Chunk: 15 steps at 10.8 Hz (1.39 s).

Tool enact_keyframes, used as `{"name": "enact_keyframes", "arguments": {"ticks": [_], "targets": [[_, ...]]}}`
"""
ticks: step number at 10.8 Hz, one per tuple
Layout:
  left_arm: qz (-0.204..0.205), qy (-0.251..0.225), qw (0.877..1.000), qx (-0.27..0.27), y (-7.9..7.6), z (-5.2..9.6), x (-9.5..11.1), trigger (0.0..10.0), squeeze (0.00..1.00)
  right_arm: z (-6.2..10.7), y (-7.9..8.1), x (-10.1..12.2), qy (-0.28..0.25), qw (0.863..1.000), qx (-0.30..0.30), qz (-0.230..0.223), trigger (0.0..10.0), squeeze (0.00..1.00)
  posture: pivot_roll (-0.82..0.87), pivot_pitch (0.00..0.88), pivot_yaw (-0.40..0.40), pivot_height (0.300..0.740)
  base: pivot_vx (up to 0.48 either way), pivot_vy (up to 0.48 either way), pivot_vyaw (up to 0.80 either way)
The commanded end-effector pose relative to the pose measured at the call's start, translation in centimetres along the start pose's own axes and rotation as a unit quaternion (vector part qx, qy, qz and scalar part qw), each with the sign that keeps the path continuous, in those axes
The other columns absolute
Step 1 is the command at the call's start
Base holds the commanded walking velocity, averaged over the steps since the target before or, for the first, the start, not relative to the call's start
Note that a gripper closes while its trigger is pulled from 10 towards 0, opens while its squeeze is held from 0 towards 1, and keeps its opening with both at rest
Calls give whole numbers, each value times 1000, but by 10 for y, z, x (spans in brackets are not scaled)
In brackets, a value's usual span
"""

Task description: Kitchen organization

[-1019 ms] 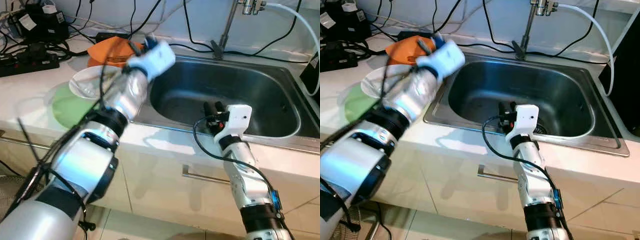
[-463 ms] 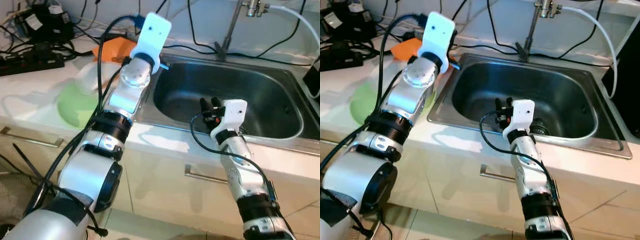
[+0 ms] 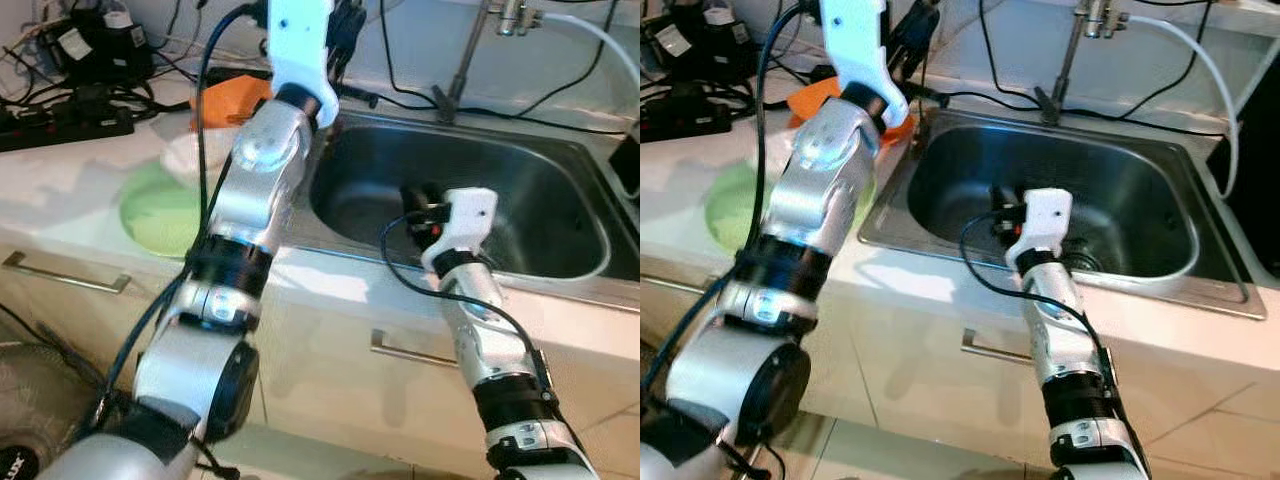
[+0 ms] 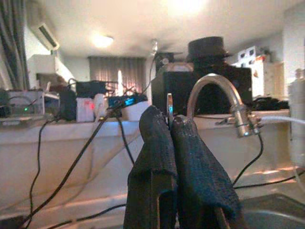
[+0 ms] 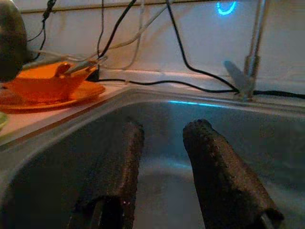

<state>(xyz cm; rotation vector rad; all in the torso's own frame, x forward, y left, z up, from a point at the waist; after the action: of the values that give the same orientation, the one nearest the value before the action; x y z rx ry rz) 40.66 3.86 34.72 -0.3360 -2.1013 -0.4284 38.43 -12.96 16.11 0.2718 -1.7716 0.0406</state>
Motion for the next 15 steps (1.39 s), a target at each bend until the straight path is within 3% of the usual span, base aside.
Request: {"name": "enact_keyframes", "arguments": {"ticks": [1, 3, 4, 5, 6, 8, 10, 11, 12, 15], "targets": [[-5, -24, 1000, -14, -5, -2, 15, 10000, 0, -1, -3, 2, -5, 1000, -3, -5, 10000, 0, 148, 0, -30, 740, 0, 0, 0], [31, -19, 999, -33, -9, 0, 8, 10000, 0, -2, -1, 1, -5, 1000, -2, -6, 10000, 0, 149, 0, -24, 740, 0, 0, 0], [80, -2, 996, -49, -15, 8, -11, 10000, 0, -2, -7, 4, -9, 1000, -6, -2, 10000, 0, 141, 0, -19, 740, 0, 0, 0], [101, 10, 993, -55, -17, 13, -22, 10000, 0, -2, -11, 6, -12, 1000, -9, -2, 10000, 569, 135, 0, -13, 740, 0, 0, 0], [120, 32, 991, -56, -18, 22, -42, 10000, 0, -2, -13, 10, -17, 1000, -10, -2, 10000, 1000, 131, 0, -8, 740, 0, 0, 0], [146, 72, 985, -53, -22, 38, -73, 10000, 0, -2, -13, 15, -23, 1000, 4, -4, 10000, 1000, 126, 0, -1, 740, 0, 0, 0], [171, 75, 981, -52, -23, 44, -80, 10000, 0, -1, -4, 22, -29, 999, 43, -13, 10000, 1000, 118, 0, 14, 740, 0, 0, 0], [176, 74, 980, -50, -22, 44, -80, 10000, 0, -1, 5, 24, -29, 997, 72, -9, 10000, 933, 117, 0, 19, 740, 0, 0, 0], [176, 73, 980, -52, -21, 44, -80, 10000, 0, 0, 12, 26, -30, 995, 94, -12, 10000, 0, 116, 0, 21, 740, 0, 0, 0], [175, 72, 980, -55, -21, 44, -81, 10000, 0, 12, 40, 30, -20, 978, 204, -39, 10000, 0, 116, 0, 20, 740, 0, 0, 0]]}}
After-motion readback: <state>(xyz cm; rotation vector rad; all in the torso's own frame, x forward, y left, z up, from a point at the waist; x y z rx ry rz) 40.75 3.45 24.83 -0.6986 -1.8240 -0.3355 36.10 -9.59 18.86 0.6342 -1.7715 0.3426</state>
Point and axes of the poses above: a point about 5 cm out from each wrist's last joint towards the gripper, its own z axis pointing back from the gripper into the wrist, its own x axis along the axis of the wrist's last joint, y = z × x, the point moved 4 cm from there along -z, pointing out of the wrist towards the gripper, and after that the axes turned 4 degrees about -z, right-handed, at the moved point
